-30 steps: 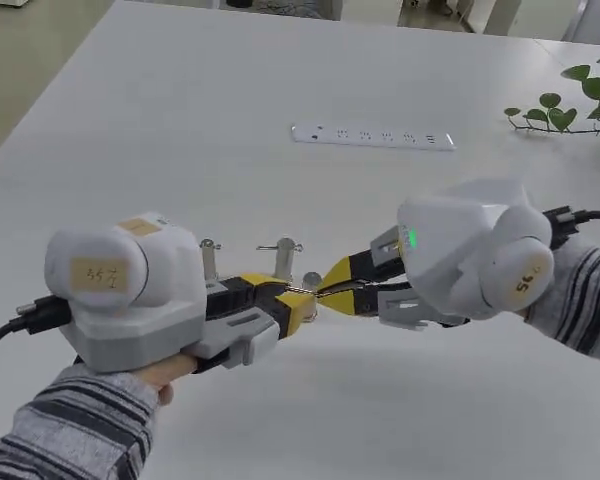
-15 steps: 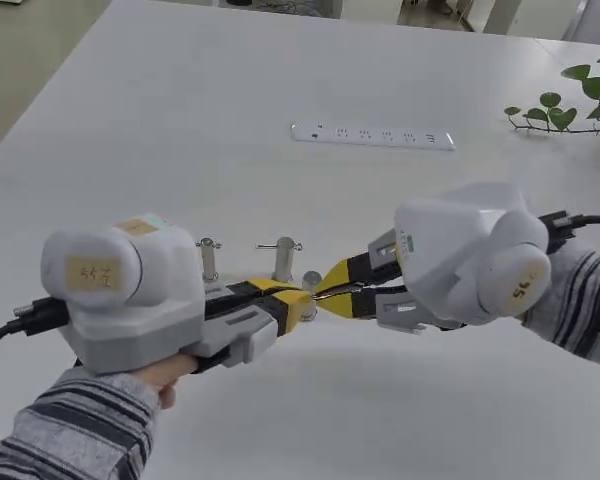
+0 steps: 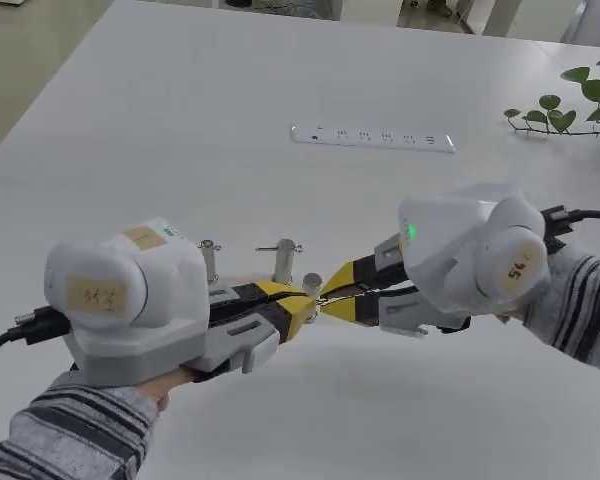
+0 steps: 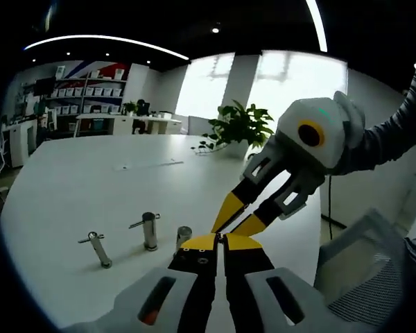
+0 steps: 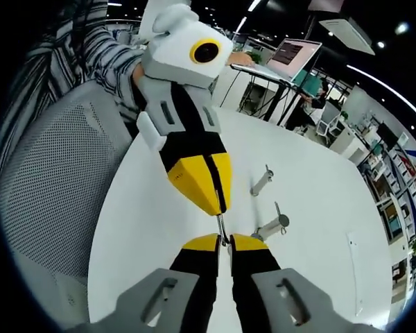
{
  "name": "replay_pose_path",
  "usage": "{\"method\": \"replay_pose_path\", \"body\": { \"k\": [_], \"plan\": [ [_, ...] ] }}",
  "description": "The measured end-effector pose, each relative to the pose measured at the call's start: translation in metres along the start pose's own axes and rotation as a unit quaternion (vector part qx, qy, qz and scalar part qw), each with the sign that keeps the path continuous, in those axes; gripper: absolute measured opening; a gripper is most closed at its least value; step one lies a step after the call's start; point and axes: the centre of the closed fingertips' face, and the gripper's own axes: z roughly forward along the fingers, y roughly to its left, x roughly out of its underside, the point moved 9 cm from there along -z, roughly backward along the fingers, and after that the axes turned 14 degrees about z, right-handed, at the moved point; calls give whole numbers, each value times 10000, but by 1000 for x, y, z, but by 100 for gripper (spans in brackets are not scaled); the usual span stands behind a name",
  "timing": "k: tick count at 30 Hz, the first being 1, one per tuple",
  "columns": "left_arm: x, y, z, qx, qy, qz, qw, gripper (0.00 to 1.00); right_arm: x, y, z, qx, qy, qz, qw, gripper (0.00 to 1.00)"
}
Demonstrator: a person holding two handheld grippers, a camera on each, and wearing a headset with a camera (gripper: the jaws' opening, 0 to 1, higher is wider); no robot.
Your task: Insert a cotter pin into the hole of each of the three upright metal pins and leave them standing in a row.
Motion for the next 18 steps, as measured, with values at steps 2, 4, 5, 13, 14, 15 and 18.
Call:
{"method": "replay_pose_path", "body": {
  "k": [2,4,5,13,14,15,18],
  "plan": [
    [-1,-1,-1,93,-60,70,9999,0,2,0,0,-72,-28,140,9999,0],
    [-1,-1,-1,117,-27,167,9998,0,3,0,-1,-135,-69,271,9995,0],
    [-1,-1,-1,136,-21,171,9998,0,3,1,-1,-153,-65,292,9994,0],
    [2,0,-3,204,62,209,9996,0,2,3,-3,-166,4,179,9997,0],
    [2,0,-3,211,61,212,9995,0,1,4,-3,-165,13,153,9997,0],
    [3,0,-3,206,69,210,9995,0,1,4,-3,-152,24,123,9998,0],
    [6,1,-3,156,177,214,9995,0,1,4,-3,-135,65,5,9999,0]
  ]
}}
